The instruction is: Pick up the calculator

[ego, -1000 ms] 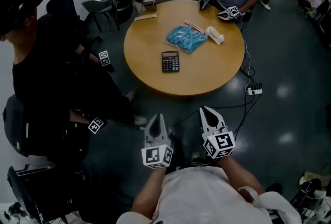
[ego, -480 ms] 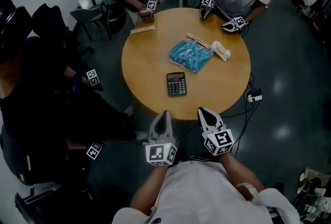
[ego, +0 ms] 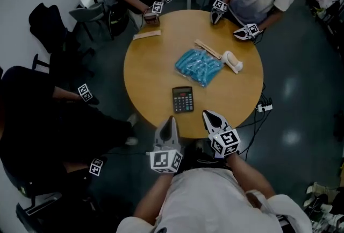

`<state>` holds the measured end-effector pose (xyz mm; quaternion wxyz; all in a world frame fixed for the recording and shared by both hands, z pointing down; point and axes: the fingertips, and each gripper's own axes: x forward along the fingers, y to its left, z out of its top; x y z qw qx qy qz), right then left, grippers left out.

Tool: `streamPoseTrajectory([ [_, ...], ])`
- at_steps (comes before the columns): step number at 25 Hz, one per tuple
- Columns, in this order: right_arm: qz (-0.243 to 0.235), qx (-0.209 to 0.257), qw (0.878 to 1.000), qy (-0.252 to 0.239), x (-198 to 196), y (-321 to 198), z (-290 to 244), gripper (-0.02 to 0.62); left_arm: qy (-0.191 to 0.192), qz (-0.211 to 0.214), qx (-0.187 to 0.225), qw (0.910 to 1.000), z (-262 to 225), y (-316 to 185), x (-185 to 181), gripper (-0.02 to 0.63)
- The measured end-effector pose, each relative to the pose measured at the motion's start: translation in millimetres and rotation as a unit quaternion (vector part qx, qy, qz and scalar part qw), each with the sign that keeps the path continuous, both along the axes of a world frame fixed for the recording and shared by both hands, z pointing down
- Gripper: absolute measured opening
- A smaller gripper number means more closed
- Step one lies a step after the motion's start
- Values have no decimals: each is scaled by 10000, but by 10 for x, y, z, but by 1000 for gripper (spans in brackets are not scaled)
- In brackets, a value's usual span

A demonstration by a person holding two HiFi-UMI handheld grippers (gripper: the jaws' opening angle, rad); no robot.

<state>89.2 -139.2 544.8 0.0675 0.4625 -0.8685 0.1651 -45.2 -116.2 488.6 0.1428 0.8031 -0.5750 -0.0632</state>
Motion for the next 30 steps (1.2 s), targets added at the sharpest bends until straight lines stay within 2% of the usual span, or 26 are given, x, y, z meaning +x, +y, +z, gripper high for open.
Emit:
streamPoseTrajectory([
  [5,-609,-297,9977,93,-31,-507,414,14,-17,-10,-99,9999,135,-261,2,5],
  [8,-1228,-542,9909,124,-128,-799,674,14,-23,56,-101,9999,232,-392,11,5],
  [17,-2652,-1328,9533,568,-302,-1400,1461,14,105,394,-248,9989,477,-519,72,5],
  [26,-3276,-1848,9204,1065,-338,-1703,1874,17,158,518,-269,9982,652,-600,81,5],
  [30,-3625,-2004,9007,1312,-422,-1723,1959,17,184,566,-314,9977,711,-589,99,5],
])
